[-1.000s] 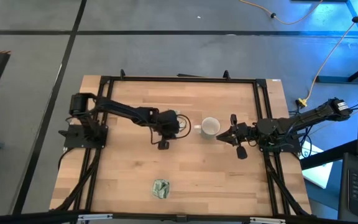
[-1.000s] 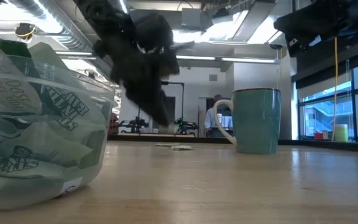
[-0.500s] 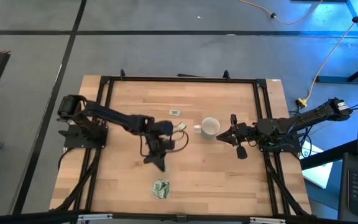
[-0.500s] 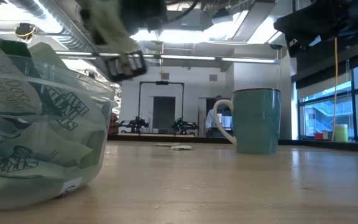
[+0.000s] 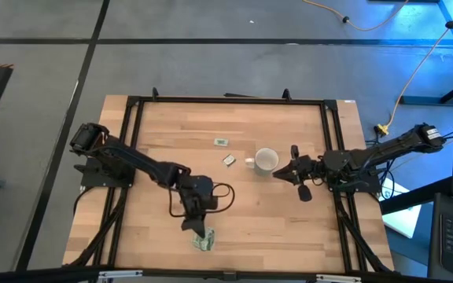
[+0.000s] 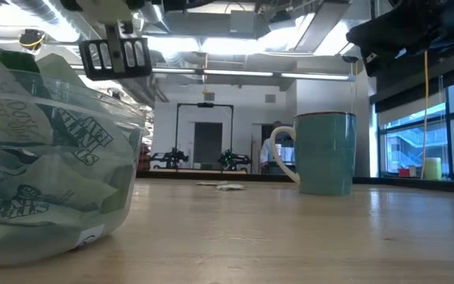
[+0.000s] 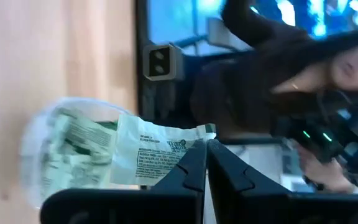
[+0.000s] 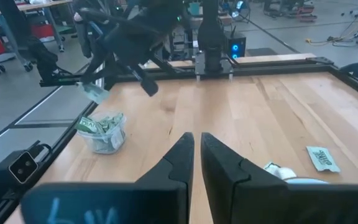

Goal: Pick and place Stevia / Truvia into bins
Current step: Put the bottom light green stevia packet into the transparent bin

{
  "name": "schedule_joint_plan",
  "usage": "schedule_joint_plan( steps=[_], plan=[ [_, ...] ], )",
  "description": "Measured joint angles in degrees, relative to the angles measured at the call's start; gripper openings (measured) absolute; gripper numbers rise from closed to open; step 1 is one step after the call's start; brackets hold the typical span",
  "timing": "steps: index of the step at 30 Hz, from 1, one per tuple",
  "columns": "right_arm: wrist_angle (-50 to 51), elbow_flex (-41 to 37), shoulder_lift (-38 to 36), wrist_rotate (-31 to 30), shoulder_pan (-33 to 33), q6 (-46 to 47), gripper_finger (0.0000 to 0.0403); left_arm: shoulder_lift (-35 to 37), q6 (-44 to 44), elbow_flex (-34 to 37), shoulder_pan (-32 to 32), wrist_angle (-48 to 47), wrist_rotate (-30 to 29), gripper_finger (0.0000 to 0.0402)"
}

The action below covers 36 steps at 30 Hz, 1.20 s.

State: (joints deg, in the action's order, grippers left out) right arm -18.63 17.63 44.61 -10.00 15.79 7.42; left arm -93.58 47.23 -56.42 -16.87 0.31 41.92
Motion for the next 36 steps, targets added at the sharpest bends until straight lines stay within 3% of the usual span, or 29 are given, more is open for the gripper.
schedule_joint_plan(
  steps=[18,31,36],
  plan=[
    [-1.11,0.03,4.03,0.01,0.0,1.5,0.0035,-3.01,-4.51,-0.15,-9.33,-2.28,-19.98,0.0004],
    [-1.33,0.04,4.03,0.02,0.0,2.93,0.0035,-8.07,-3.66,-0.09,-10.45,-5.09,-20.94,0.0006],
    [-1.33,0.04,4.03,0.02,0.0,2.99,0.0035,-8.04,-3.84,-0.09,-10.42,-4.56,-19.01,0.0033]
  ],
)
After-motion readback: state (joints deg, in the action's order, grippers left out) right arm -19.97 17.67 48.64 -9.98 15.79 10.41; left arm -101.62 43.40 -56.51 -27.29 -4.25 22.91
